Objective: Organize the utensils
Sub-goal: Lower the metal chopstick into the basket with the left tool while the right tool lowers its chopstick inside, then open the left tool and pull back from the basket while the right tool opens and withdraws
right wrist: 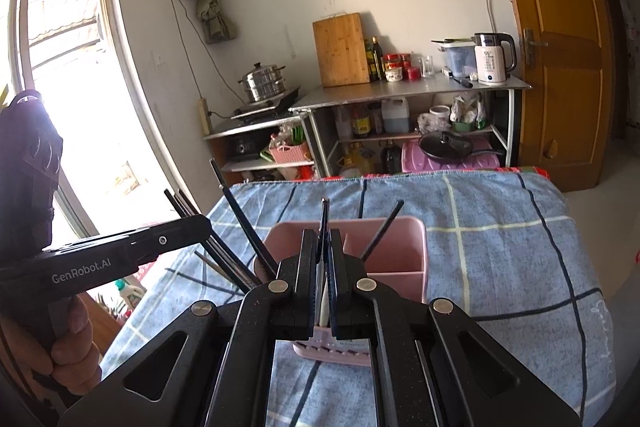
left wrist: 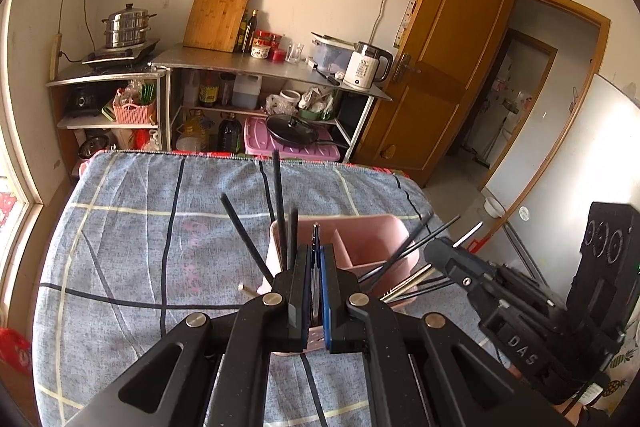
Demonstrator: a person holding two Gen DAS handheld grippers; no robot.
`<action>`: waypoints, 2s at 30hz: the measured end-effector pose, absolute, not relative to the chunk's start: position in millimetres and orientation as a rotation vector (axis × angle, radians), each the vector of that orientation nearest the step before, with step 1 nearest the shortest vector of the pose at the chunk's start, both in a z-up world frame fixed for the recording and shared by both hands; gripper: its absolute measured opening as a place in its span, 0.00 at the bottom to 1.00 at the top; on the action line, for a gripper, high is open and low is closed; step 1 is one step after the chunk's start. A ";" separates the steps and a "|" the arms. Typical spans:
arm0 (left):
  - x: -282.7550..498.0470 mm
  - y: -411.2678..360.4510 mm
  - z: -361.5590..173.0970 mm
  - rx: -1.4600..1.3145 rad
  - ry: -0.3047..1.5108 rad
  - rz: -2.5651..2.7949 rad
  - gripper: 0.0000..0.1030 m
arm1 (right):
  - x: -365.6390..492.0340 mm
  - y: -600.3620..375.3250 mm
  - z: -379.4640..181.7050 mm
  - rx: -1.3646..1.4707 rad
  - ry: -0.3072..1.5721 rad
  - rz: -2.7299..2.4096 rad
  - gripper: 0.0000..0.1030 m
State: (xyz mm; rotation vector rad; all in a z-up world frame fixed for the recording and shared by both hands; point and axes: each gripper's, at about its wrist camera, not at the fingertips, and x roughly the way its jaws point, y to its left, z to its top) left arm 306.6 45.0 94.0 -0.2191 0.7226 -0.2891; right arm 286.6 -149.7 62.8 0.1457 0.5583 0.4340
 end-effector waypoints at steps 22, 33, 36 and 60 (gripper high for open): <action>282.4 44.2 82.0 -0.157 0.724 -0.253 0.04 | 269.5 -150.1 69.6 0.086 0.562 0.449 0.10; 216.4 39.1 87.9 -0.122 0.649 -0.242 0.09 | 220.5 -167.9 73.2 0.088 0.527 0.454 0.15; 195.6 35.0 86.9 -0.116 0.627 -0.238 0.10 | 204.7 -171.5 69.8 0.084 0.524 0.451 0.16; 72.8 2.1 53.0 -0.070 0.502 -0.172 0.12 | 87.1 -183.9 31.0 0.024 0.473 0.379 0.29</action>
